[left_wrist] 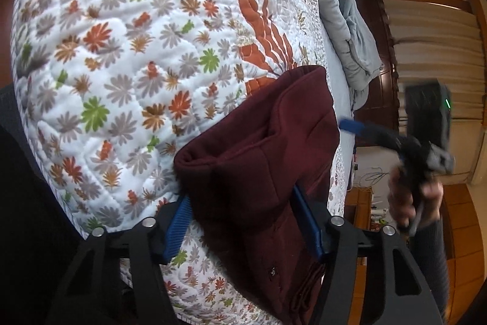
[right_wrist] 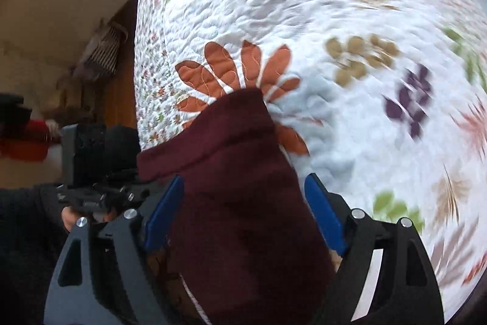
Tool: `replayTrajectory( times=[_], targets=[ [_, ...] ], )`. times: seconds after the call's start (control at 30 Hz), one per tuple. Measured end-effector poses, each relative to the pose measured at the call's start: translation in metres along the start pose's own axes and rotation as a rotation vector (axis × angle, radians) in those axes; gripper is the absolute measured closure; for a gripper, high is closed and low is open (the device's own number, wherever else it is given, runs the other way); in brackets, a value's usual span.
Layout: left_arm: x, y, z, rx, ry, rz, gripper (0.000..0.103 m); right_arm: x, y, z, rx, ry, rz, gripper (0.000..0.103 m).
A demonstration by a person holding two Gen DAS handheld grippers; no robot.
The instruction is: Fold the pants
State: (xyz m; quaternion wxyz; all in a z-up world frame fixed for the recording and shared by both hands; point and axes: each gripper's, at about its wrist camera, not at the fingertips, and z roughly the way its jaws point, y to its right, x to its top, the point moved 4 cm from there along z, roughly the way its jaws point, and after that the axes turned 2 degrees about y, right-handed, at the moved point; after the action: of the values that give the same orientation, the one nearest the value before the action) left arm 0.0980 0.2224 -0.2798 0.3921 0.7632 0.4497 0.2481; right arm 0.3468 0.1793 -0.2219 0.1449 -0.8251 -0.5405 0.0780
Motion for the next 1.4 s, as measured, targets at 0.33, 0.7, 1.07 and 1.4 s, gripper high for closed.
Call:
replayTrajectory(
  times=[0.33,0.7,1.07,1.4],
  targets=[
    [0.000,-0.011,-0.006,-0.023,-0.027,0.001,0.044,0.020,0.005,0.059,0.106,-0.196,-0.058,0.022],
    [0.004,-0.011,-0.018,0.004,-0.042,0.047,0.056,0.023,0.003,0.059,0.108,-0.244,-0.067,0.052],
    [-0.003,0.018,-0.034,0.013,-0.006,0.168,0.062,0.019,-0.021,0.041,0.012,-0.191,-0.090,0.066],
    [-0.009,0.063,-0.043,-0.002,0.040,0.283,0.064,0.007,-0.043,-0.001,-0.062,-0.119,-0.098,0.069]
  ],
)
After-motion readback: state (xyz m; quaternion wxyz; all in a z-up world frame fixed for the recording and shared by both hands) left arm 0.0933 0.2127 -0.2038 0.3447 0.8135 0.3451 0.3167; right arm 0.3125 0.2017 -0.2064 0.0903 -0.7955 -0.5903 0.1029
